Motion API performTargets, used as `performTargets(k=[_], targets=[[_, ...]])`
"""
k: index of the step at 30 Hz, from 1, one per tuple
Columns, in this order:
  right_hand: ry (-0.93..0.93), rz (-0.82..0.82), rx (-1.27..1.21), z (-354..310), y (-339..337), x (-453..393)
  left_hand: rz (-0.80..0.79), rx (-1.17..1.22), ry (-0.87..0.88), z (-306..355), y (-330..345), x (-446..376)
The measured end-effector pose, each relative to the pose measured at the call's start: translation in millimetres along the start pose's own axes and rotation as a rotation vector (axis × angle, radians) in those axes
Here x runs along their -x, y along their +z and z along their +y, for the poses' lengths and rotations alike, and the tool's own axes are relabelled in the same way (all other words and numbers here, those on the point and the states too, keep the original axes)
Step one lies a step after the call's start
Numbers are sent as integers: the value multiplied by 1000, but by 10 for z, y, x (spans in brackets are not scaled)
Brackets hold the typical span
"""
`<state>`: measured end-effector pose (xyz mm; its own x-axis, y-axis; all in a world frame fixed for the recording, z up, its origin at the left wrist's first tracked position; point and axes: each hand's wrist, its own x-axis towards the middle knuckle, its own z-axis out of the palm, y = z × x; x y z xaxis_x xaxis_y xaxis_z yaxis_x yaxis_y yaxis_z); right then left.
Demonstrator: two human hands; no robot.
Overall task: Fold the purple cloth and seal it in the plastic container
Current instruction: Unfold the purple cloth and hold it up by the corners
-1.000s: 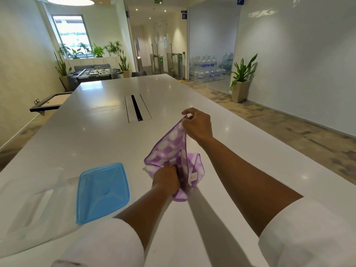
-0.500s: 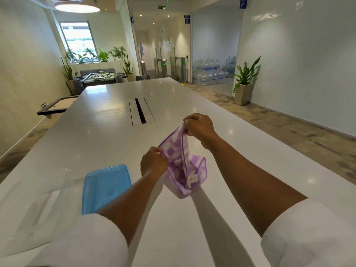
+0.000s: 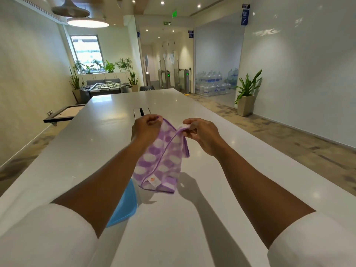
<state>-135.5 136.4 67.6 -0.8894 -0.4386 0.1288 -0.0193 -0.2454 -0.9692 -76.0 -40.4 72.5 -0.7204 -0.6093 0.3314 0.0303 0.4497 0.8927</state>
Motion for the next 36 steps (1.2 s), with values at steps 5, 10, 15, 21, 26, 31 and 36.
performTargets(k=[5, 10, 15, 21, 26, 31, 36], targets=[[-155, -49, 246, -51, 62, 81, -123, 129, -18, 107, -50, 13], [-328, 16, 493, -74, 118, 66, -200, 175, 25, 189, -92, 15], [-352, -18, 495, -131, 179, 74, -274, 160, 55, 222, -111, 52], [-364, 59, 529, -154, 221, 69, -334, 149, 84, 277, -137, 127], [-404, 83, 523, -154, 223, 89, -377, 156, 79, 312, -153, 145], [-407, 111, 535, -164, 251, 107, -388, 150, 76, 323, -145, 160], [-421, 114, 530, -180, 252, 125, -404, 153, 107, 321, -145, 185]])
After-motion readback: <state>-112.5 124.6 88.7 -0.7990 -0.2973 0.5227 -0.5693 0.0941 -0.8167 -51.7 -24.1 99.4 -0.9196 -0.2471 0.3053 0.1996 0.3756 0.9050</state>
